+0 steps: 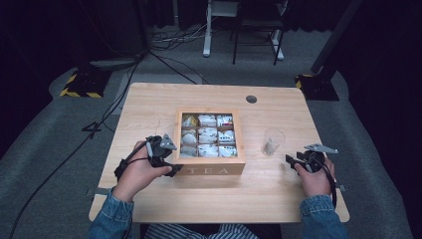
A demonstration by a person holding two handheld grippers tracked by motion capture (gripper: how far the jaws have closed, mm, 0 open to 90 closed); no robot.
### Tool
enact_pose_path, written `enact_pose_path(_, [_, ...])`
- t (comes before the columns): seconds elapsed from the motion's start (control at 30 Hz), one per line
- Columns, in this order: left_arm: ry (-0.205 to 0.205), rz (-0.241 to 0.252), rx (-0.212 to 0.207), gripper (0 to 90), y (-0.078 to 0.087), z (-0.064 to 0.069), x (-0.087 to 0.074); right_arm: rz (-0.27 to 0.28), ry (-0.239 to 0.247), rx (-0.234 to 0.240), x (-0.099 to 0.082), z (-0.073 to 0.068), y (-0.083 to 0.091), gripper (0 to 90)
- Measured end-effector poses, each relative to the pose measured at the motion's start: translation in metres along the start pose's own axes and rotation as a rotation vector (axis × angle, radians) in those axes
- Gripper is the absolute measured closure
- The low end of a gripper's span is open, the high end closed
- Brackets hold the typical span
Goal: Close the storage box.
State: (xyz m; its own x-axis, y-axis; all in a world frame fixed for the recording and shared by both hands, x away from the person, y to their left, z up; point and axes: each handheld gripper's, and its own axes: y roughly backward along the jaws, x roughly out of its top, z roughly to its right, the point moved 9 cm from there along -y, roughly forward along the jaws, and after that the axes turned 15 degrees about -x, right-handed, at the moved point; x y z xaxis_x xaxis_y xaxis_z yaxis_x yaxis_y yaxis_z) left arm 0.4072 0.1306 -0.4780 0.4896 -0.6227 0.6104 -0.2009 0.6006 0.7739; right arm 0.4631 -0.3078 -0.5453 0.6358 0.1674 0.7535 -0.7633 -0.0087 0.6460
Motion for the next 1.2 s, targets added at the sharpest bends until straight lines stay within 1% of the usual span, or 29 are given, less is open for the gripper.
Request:
enact_pose_path(0.03, [-0.003, 0.009, 0.006, 34.8, 0.004, 0.0, 0.001, 0.001, 0.001, 0.0, 0.0, 0.0, 0.0, 47.6])
enact_pose_path(0.1, [-0.006, 0.043, 0.011, 34.1, 0.012, 0.001, 0.003, -0.002, -0.001, 0.001, 0.001, -0.001, -0.001, 47.6])
enact_pose_path(0.2, [-0.002, 0.094, 0.03, 31.7, 0.023, -0.001, 0.006, 0.0, 0.004, 0.003, 0.001, -0.002, -0.001, 47.4])
enact_pose_path(0.27, [-0.002, 0.118, 0.043, 30.4, 0.031, -0.003, 0.006, 0.002, 0.002, 0.003, 0.002, -0.003, -0.002, 47.3])
enact_pose_path(0.37, [0.013, 0.156, 0.064, 29.0, 0.042, -0.008, 0.005, 0.001, 0.003, 0.008, 0.003, -0.003, -0.002, 47.0])
enact_pose_path(0.4, [0.012, 0.165, 0.073, 28.4, 0.046, -0.011, 0.003, 0.004, 0.005, 0.008, 0.003, -0.003, -0.002, 46.9])
enact_pose_path(0.47, [0.025, 0.186, 0.089, 27.7, 0.053, -0.017, 0.0, 0.003, -0.001, 0.007, 0.004, -0.004, -0.003, 45.8])
enact_pose_path(0.6, [0.05, 0.23, 0.141, 25.7, 0.067, -0.034, -0.01, 0.003, 0.003, 0.012, 0.005, -0.005, -0.006, 43.6])
enact_pose_path(0.63, [0.061, 0.243, 0.144, 25.2, 0.069, -0.038, -0.012, 0.003, 0.006, 0.013, 0.005, -0.005, -0.007, 43.0])
enact_pose_path(0.67, [0.071, 0.25, 0.15, 25.0, 0.071, -0.042, -0.015, 0.0, 0.006, 0.015, 0.005, -0.006, -0.008, 42.3])
enact_pose_path(0.77, [0.08, 0.263, 0.186, 24.9, 0.078, -0.055, -0.023, -0.005, 0.017, 0.018, 0.004, -0.007, -0.009, 41.0])
enact_pose_path(0.83, [0.092, 0.28, 0.195, 24.8, 0.081, -0.062, -0.027, -0.002, 0.024, 0.017, 0.004, -0.006, -0.009, 40.2])
enact_pose_path(0.87, [0.1, 0.292, 0.2, 24.6, 0.082, -0.065, -0.029, 0.005, 0.041, -0.001, 0.003, -0.005, -0.01, 38.5])
enact_pose_path(0.9, [0.107, 0.298, 0.208, 24.6, 0.084, -0.069, -0.03, 0.0, 0.056, -0.007, 0.002, -0.004, -0.01, 38.7])
enact_pose_path(1.03, [0.122, 0.325, 0.223, 24.2, 0.087, -0.082, -0.036, -0.009, 0.057, -0.007, -0.001, 0.0, -0.012, 38.0])
enact_pose_path(1.07, [0.132, 0.335, 0.229, 24.2, 0.087, -0.085, -0.037, -0.008, 0.059, -0.008, -0.002, 0.001, -0.012, 37.9])
enact_pose_path(1.2, [0.143, 0.351, 0.25, 23.8, 0.085, -0.102, -0.045, -0.01, 0.06, -0.008, -0.004, 0.003, -0.013, 36.8])
